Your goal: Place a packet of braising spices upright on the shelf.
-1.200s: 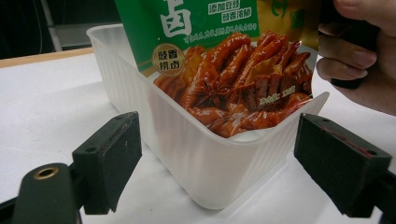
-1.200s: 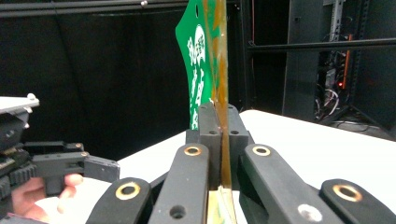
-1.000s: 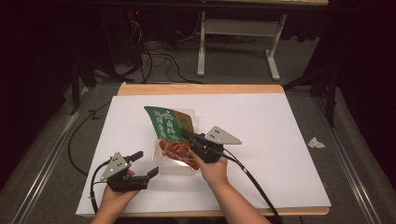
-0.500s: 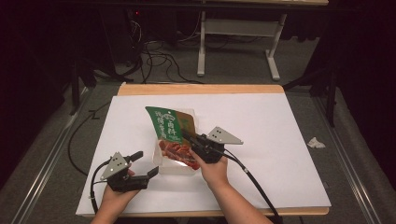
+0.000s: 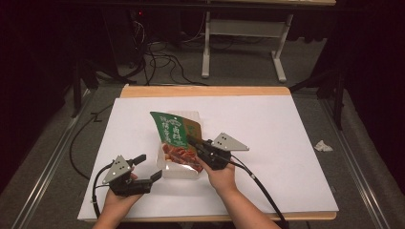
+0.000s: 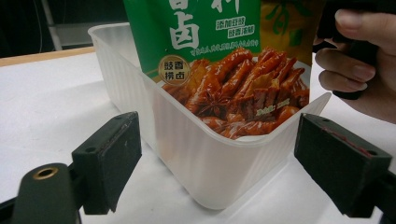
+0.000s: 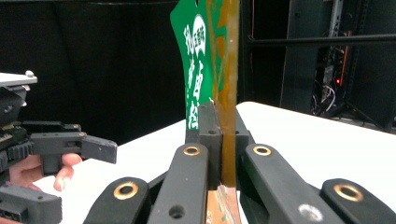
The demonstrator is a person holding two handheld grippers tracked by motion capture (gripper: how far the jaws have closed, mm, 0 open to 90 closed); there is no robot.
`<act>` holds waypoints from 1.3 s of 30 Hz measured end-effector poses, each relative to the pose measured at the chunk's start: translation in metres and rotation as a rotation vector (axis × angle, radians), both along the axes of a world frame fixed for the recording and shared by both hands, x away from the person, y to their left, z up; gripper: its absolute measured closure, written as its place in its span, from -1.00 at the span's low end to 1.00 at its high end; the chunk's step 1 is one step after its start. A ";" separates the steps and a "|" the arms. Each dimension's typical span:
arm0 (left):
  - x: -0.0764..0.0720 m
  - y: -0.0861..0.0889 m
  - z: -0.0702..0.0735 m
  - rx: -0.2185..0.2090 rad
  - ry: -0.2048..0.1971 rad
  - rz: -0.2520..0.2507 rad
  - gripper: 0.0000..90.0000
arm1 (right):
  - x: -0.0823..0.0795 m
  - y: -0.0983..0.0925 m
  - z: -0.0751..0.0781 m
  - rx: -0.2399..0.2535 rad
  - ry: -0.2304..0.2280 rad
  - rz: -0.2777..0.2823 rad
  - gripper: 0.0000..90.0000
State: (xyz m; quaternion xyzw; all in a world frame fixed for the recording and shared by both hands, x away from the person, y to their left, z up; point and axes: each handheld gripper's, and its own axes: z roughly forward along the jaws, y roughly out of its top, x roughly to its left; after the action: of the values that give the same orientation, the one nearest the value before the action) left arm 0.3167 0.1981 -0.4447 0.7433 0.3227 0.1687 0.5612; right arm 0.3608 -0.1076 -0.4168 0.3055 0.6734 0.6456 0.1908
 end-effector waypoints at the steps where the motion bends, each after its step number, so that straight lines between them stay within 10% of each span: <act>1: 0.000 0.000 0.000 0.000 0.000 -0.002 -0.66 | 0.001 -0.001 0.000 -0.001 -0.003 -0.001 1.00; 39: 0.000 -0.004 0.000 0.001 -0.002 -0.005 -0.66 | -0.014 -0.013 -0.010 -0.094 0.031 0.021 0.81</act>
State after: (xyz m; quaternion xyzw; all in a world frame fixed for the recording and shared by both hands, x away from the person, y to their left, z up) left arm 0.3164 0.1944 -0.4450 0.7442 0.3203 0.1682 0.5615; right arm 0.3469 -0.1206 -0.4266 0.2992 0.7091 0.6103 0.1876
